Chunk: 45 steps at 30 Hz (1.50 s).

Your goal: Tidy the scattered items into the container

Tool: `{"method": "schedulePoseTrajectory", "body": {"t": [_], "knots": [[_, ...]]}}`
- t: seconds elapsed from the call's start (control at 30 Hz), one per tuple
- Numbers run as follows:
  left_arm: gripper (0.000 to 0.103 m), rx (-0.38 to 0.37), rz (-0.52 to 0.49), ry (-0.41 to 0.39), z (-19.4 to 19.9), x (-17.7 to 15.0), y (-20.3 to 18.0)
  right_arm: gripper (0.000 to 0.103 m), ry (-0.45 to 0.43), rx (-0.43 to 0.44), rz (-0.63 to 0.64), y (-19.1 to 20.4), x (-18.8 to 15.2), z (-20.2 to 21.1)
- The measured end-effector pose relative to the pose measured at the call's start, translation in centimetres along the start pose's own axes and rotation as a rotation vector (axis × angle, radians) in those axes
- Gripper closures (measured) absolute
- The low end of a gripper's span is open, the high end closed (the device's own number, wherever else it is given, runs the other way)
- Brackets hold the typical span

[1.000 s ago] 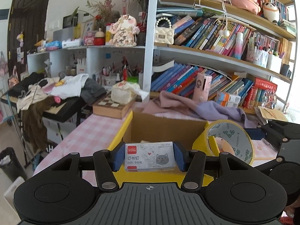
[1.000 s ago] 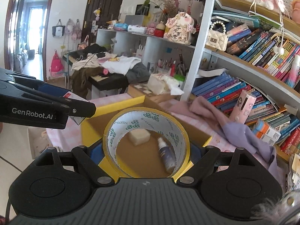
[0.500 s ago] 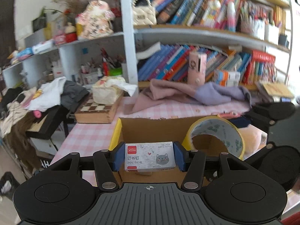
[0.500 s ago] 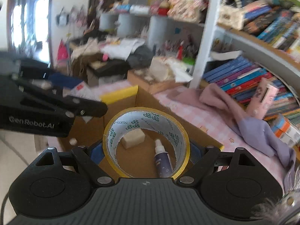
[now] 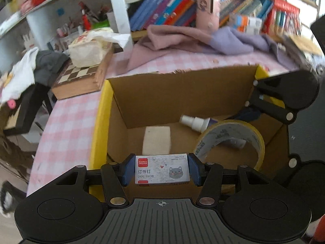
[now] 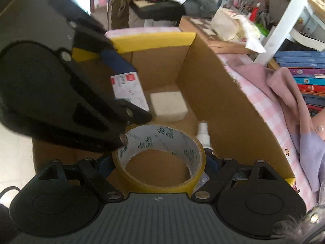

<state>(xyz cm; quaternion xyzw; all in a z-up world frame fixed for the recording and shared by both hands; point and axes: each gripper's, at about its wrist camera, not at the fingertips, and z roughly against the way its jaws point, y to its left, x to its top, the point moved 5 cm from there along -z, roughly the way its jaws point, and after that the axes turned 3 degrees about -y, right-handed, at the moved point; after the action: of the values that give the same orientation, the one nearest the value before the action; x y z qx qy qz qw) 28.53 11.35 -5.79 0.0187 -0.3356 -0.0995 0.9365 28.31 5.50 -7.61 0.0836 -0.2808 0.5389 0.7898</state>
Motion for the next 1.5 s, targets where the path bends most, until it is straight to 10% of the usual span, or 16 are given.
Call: {"method": "schedulePoseTrajectory", "body": {"t": [0.27,0.43,0.83,1.5], "knots": [[0.047,0.033,-0.084,0.018,-0.3,0.0,-0.8,0.017,0.018,-0.013,0.023,0.5,0.1,-0.3],[0.023,0.082,-0.102,0.005,-0.2,0.3,-0.6,0.014,-0.005,-0.023,0.002,0.1,0.0,0.2],[0.002,0.093,-0.051,-0.134,4.5,1.4,-0.4,0.005,-0.148,-0.126,-0.101,-0.8,-0.6,6.0],[0.0,0.104,0.159,-0.29,13.5,-1.9,-1.1,0.0,-0.368,-0.39,-0.308,2.3,-3.9,15.5]]}}
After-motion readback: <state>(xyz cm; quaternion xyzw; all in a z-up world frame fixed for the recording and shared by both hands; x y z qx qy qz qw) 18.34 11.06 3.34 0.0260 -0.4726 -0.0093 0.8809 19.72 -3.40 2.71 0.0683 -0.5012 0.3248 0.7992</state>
